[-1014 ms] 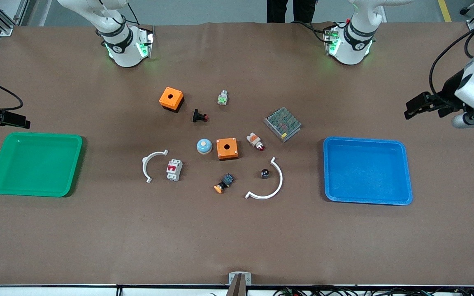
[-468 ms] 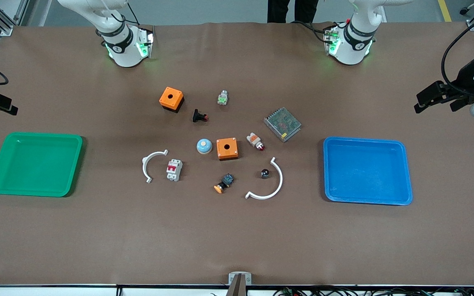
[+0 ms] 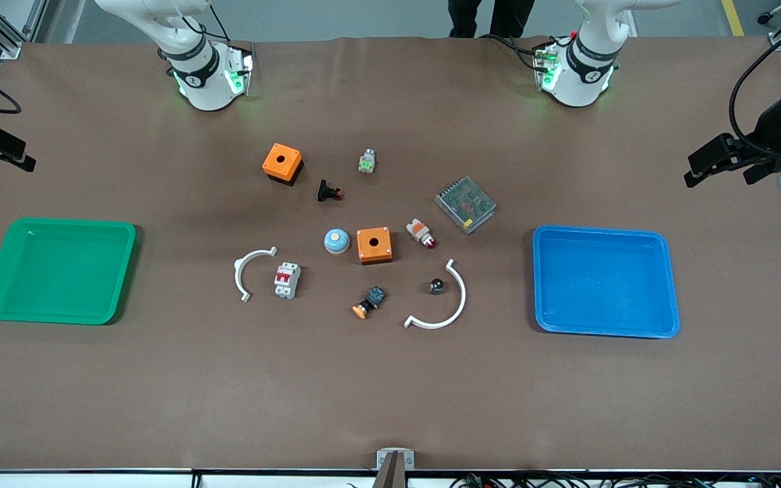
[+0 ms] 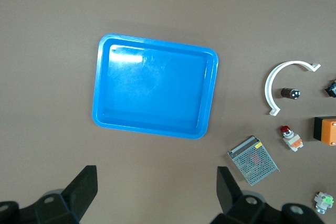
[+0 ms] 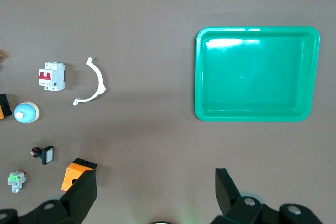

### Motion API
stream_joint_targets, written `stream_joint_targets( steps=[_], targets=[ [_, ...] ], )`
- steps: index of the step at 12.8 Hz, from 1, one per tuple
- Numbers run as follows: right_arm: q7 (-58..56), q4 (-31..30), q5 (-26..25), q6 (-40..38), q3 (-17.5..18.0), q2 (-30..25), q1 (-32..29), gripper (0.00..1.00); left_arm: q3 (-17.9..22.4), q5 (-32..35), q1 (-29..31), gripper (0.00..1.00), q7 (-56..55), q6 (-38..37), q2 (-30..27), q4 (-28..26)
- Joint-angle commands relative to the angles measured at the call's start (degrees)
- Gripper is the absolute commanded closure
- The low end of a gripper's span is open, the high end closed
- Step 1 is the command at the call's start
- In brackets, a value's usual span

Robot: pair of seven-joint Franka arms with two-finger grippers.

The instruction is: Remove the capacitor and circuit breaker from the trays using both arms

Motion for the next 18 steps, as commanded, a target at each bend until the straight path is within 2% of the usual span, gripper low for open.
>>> stream_joint_targets(
  steps=[1,18],
  targets=[
    [-0.7,-3.2,0.3,1.1,0.2,-3.0,-0.2,0.0,0.0,0.0,0.0,0.0,0.8,-1.4,0.8,1.6],
    [-0.6,-3.2,0.1,1.7,0.8,-3.7,1.3,0.0,-0.1,0.1,0.1,0.0,0.8,-1.0,0.8,2.0]
  ],
)
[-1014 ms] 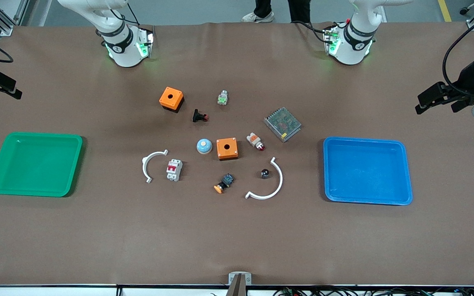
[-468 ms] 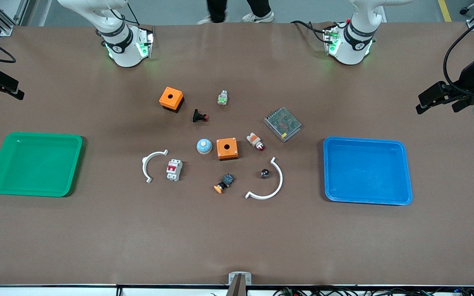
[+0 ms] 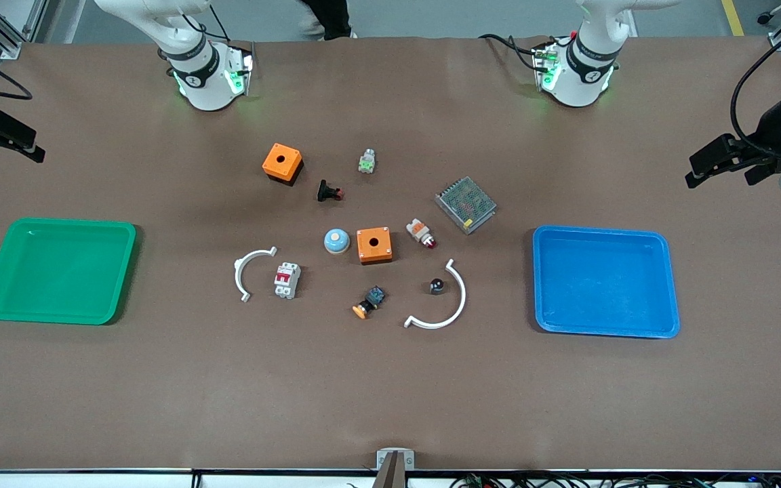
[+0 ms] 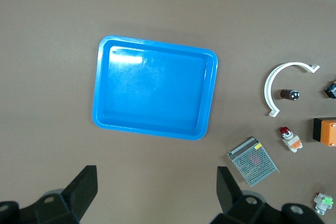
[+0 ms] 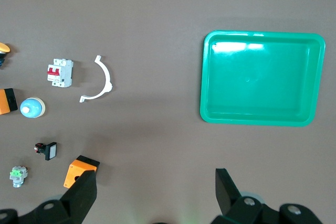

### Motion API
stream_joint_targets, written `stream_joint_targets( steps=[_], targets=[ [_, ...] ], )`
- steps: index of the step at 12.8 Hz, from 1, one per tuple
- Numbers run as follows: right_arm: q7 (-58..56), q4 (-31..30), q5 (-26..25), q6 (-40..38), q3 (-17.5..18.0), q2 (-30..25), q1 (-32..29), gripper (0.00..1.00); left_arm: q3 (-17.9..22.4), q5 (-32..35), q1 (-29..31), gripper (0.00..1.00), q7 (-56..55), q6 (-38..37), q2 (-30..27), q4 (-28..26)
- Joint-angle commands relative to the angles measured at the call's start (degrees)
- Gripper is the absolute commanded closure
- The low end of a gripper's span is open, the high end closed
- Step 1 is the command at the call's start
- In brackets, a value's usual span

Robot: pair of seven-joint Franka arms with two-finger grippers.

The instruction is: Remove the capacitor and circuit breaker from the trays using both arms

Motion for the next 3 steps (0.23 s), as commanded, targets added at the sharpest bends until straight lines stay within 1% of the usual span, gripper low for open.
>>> stream_joint_targets(
  steps=[1,3],
  targets=[
    [-0.3,-1.6,0.1,0.9,-0.1,-1.7,0.3,0.0,-0.1,0.0,0.1,0.0,0.8,-1.0,0.7,1.6],
    [-0.3,-1.6,0.2,0.9,-0.2,-1.7,0.3,0.0,-0.1,0.0,0.1,0.0,0.7,-1.0,0.7,1.6]
  ],
)
